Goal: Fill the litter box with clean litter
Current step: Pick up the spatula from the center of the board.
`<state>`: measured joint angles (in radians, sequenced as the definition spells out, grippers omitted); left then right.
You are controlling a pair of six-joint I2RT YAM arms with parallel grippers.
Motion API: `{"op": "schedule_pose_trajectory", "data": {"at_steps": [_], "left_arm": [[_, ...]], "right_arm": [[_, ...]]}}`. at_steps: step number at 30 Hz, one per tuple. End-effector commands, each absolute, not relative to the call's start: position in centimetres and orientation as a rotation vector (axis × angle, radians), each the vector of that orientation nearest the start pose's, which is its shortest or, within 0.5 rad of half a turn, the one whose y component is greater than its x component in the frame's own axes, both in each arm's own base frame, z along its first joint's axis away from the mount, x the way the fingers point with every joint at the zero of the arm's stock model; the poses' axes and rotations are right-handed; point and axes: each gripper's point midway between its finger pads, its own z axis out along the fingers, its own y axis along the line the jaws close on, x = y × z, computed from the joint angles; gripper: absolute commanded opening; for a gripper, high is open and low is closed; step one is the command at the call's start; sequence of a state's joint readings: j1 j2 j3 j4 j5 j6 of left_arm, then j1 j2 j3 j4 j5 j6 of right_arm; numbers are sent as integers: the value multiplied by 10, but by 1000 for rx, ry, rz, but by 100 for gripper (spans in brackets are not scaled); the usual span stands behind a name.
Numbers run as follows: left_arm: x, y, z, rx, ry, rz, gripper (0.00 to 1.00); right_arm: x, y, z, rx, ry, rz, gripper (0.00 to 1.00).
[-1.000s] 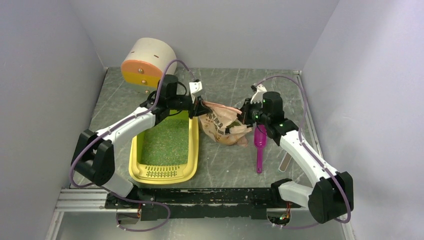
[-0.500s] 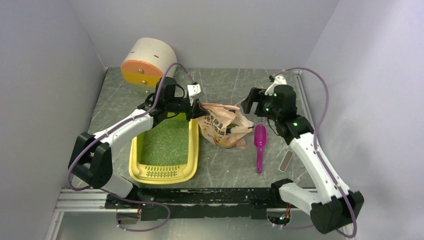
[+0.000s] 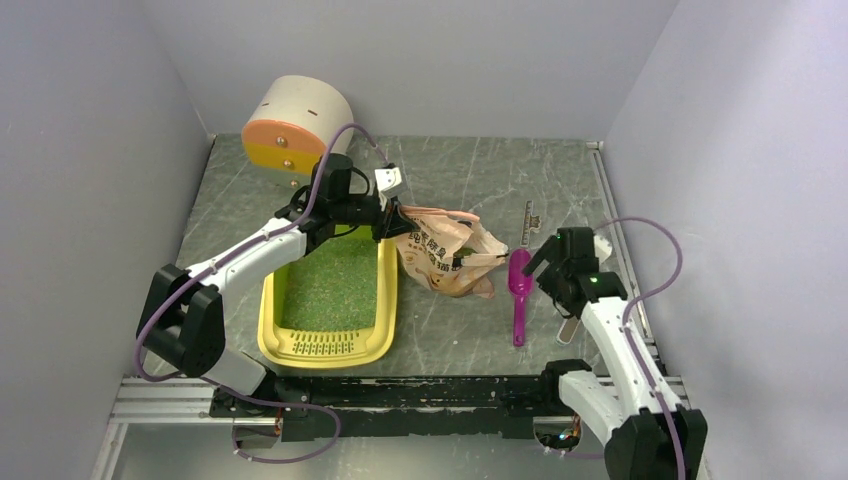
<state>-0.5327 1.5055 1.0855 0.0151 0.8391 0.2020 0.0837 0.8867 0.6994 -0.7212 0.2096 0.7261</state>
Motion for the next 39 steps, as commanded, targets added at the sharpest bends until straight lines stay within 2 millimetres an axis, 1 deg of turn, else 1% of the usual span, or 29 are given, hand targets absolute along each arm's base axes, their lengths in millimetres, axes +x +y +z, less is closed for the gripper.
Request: {"op": "schedule_pose_trajectory", "data": {"at_steps": [1,4,7,10,13,14,16,17,18,19,21,22,25,28,31,32,33,36,39], "left_arm": [[300,-323,240,1199,1497,-1040,14],[302,-324,243,1185,1500,-1050,15],[304,-325,245,1181,1510,-1049,16],[305,-326,244,1189,1514,-1052,16],[304,-327,244,1188,1515,-1060,17],[304,-327,244,1187,1514,-1060,17],[305,-327,244,1185,1516,-1064,18],[304,-327,245,1185,1514,-1066,19],[305,-328,245,1185,1516,-1067,20],[305,-328,245,1185,1516,-1069,22],[306,-328,245,1182,1523,-1070,27],[306,-328,245,1180,1523,-1072,28],[306,-330,245,1181,1522,-1085,37],[309,-331,244,1182,1532,-1079,40],[311,-331,246,1181,1527,-1068,44],[311,-331,247,1179,1526,-1065,46],[311,-330,248,1181,1523,-1063,47],[310,-330,248,1174,1526,-1067,48],[311,-331,249,1170,1525,-1066,55]], "right_arm": [[230,37,81,869,2402,264,91],[226,51,63,811,2487,336,88],[217,50,49,826,2538,302,86],[212,55,39,805,2563,314,83],[205,61,25,796,2614,284,82],[203,60,22,795,2627,250,81],[201,51,17,811,2621,143,79],[200,45,15,831,2603,80,76],[202,38,14,856,2570,29,70],[204,36,15,858,2554,11,64],[207,32,17,863,2539,-28,49],[209,32,18,858,2535,-36,43],[217,38,21,786,2532,10,24],[223,40,29,731,2523,28,19],[230,41,42,688,2485,60,11],[232,43,49,681,2466,80,9],[234,44,56,677,2446,99,7],[241,45,78,692,2365,149,6],[249,45,100,677,2285,181,4]]}}
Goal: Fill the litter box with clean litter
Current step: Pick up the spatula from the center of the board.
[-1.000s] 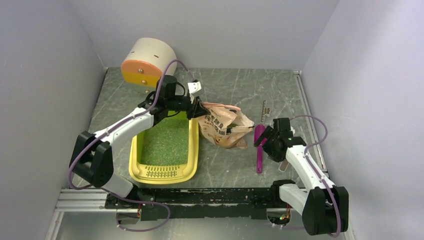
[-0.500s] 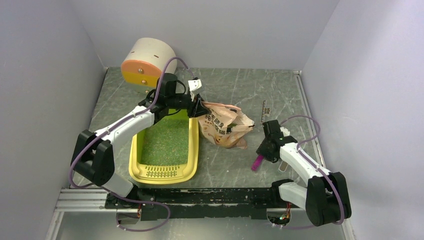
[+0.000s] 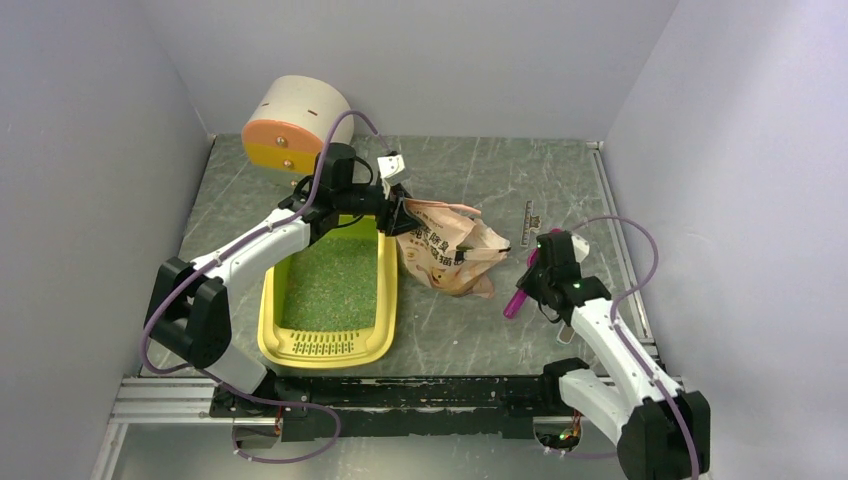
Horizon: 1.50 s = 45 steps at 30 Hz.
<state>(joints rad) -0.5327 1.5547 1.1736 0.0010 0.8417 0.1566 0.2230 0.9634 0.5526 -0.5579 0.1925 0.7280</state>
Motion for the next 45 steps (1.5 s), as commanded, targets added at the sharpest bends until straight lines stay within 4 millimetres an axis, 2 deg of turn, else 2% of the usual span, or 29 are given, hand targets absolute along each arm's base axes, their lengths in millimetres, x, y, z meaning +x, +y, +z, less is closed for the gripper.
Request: {"op": "schedule_pose_trajectory", "data": {"at_steps": [1,4,10,18,23,25,27,31,34,42,45], "left_arm": [[312,-330,249,1167,1526,-1065,56],[314,-330,252,1157,1524,-1056,62],[318,-330,257,1150,1511,-1048,65],[325,-327,265,1129,1498,-1038,67],[328,-324,270,1117,1493,-1031,71],[330,-323,272,1111,1487,-1023,71],[330,-322,273,1109,1488,-1026,71],[331,-321,281,1097,1475,-1029,73],[333,-317,289,1070,1457,-1016,73],[334,-301,320,974,1399,-975,76],[334,-300,326,960,1384,-983,77]], "right_arm": [[252,46,107,660,2264,195,4],[260,50,128,576,2233,221,4],[284,60,161,380,2181,246,5],[323,61,179,276,2150,179,6],[340,74,174,155,2180,200,6],[345,86,171,57,2187,249,6],[348,86,165,59,2211,238,7],[352,101,162,-37,2208,314,7],[354,105,160,-47,2216,336,7],[365,78,164,22,2194,155,7],[369,77,167,21,2188,144,7]]}}
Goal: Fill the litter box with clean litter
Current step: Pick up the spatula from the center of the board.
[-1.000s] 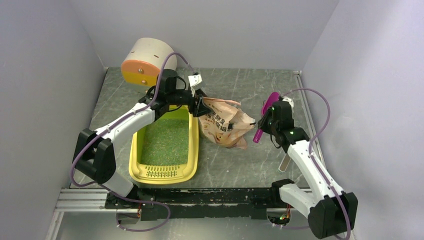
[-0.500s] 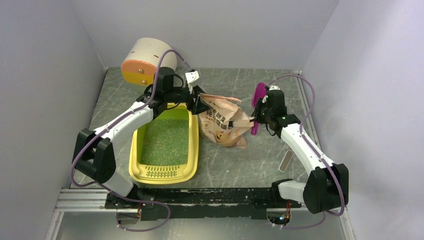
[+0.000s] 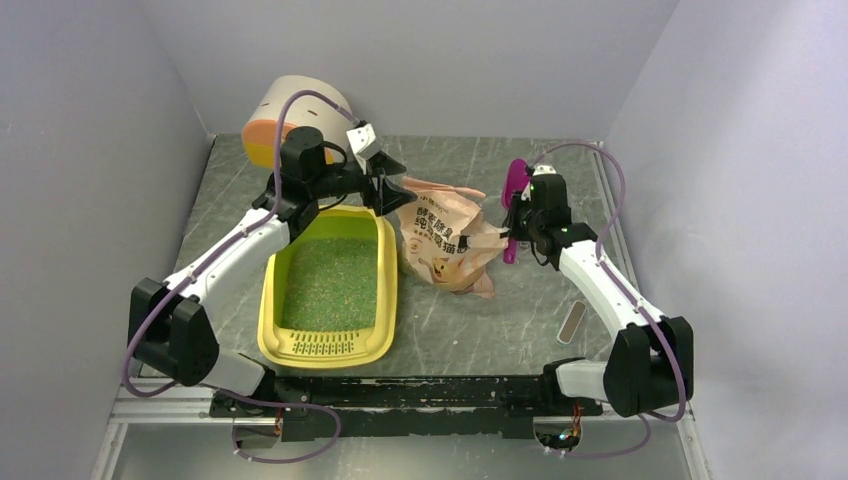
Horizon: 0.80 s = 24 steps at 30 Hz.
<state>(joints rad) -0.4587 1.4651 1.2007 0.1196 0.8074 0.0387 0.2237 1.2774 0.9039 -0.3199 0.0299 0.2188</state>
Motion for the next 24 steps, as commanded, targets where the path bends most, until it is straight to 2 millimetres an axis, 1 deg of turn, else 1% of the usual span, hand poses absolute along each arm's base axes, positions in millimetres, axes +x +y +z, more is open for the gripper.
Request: {"op": "schedule_pose_trajectory", "data": {"at_steps": [1,5,7,10,12,13,16,18,21,23,24], "left_arm": [[333,-300,326,950,1392,-998,77],[335,-301,325,943,1400,-1006,77],[336,-301,323,940,1407,-1011,76],[336,-301,321,934,1419,-1016,77],[335,-301,322,932,1421,-1021,77],[335,-301,322,931,1423,-1021,77],[334,-300,321,924,1432,-1019,77],[333,-299,322,916,1434,-1021,77],[333,-298,322,897,1446,-1026,77],[334,-298,323,880,1463,-1027,76],[335,-297,325,863,1476,-1030,76]], "right_arm": [[370,75,168,38,2186,135,7],[371,76,169,34,2165,148,8],[372,70,166,74,2174,126,8],[375,52,158,152,2206,16,8],[379,35,157,222,2219,-57,8],[381,30,159,230,2219,-60,8],[386,24,173,218,2178,-40,8],[388,24,184,209,2143,-2,9],[387,25,194,200,2127,8,9],[383,21,207,207,2108,-12,8],[381,19,220,195,2085,-20,8]]}}
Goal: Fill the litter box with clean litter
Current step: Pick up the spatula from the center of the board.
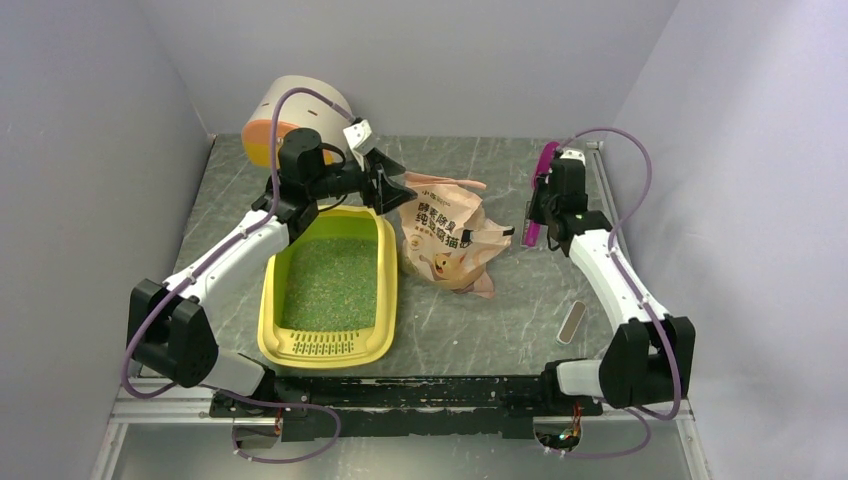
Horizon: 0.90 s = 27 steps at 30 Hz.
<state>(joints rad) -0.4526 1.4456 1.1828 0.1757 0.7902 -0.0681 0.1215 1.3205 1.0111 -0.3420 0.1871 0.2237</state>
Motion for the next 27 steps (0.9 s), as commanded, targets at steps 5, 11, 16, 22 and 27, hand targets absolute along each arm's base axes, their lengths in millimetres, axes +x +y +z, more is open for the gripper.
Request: {"op": "schedule_pose_trajectory", "data": {"at_steps": [5,11,16,22,27], "left_arm": [[337,-289,351,755,1494,-1013,76],[337,-287,382,609,1531,-1087,74],[335,-286,397,563,1598,-1110,74],[326,-284,402,549,1647,-1135,74],[309,-291,404,596,1663,-1222,73]], "right_arm": [[353,40,293,-37,1905,94,6],[294,113,322,-555,1743,377,4],[273,139,309,-716,1794,428,2],[255,159,286,-938,1882,355,0],[249,165,284,-1030,1898,240,0]]}}
